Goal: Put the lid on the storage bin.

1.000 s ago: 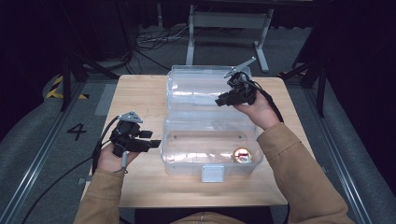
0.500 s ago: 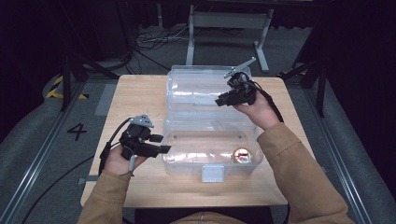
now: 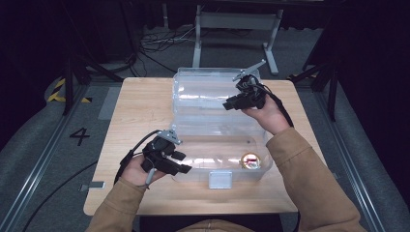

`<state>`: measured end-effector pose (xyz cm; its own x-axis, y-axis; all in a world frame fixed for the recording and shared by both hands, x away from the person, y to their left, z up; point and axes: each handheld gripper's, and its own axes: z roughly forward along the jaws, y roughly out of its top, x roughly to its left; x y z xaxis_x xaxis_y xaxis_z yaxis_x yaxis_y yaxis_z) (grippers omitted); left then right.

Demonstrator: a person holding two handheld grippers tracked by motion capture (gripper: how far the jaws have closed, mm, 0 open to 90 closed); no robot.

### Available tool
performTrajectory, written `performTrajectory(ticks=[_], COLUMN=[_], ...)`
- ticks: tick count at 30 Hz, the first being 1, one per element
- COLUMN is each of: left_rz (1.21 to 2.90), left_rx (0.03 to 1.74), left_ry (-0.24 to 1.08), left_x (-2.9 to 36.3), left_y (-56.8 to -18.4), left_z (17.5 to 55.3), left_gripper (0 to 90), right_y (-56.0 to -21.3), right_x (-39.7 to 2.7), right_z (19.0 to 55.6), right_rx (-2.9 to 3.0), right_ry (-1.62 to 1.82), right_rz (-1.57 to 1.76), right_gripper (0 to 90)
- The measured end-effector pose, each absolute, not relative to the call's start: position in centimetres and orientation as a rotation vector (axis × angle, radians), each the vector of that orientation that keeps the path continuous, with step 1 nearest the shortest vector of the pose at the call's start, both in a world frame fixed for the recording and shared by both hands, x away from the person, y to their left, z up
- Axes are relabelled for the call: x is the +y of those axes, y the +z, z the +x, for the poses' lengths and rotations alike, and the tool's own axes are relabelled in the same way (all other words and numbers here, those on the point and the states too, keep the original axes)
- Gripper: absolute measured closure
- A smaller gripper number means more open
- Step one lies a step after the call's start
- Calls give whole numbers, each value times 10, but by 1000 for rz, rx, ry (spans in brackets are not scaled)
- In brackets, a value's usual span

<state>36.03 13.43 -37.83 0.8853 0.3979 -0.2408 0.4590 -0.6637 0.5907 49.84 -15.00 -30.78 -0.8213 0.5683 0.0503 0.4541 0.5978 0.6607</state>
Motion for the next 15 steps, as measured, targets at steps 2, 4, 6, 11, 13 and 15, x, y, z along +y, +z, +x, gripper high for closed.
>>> performTrajectory(ticks=[2,4,6,11,13,15], left_rz=[2397,2411,2429,2504,2565,2608], left_rx=[596,590,581,552,545,544], left_ry=[-136,-151,-169,-222,-184,-112], left_x=[130,126,122,111,106,103], left_y=[-381,-384,-389,-400,-404,-406], left_z=[360,360,360,360,359,357], left_gripper=[469,469,470,517,550,649], right_y=[-308,-308,-308,-309,-309,-309], right_x=[-150,-150,-150,-150,-151,-150], right_z=[498,498,498,498,498,497], right_rx=[2655,2655,2653,2651,2652,2651], right_ry=[1031,1033,1036,1042,1044,1044], right_rz=[857,856,858,860,861,859], right_gripper=[712,712,712,712,712,712])
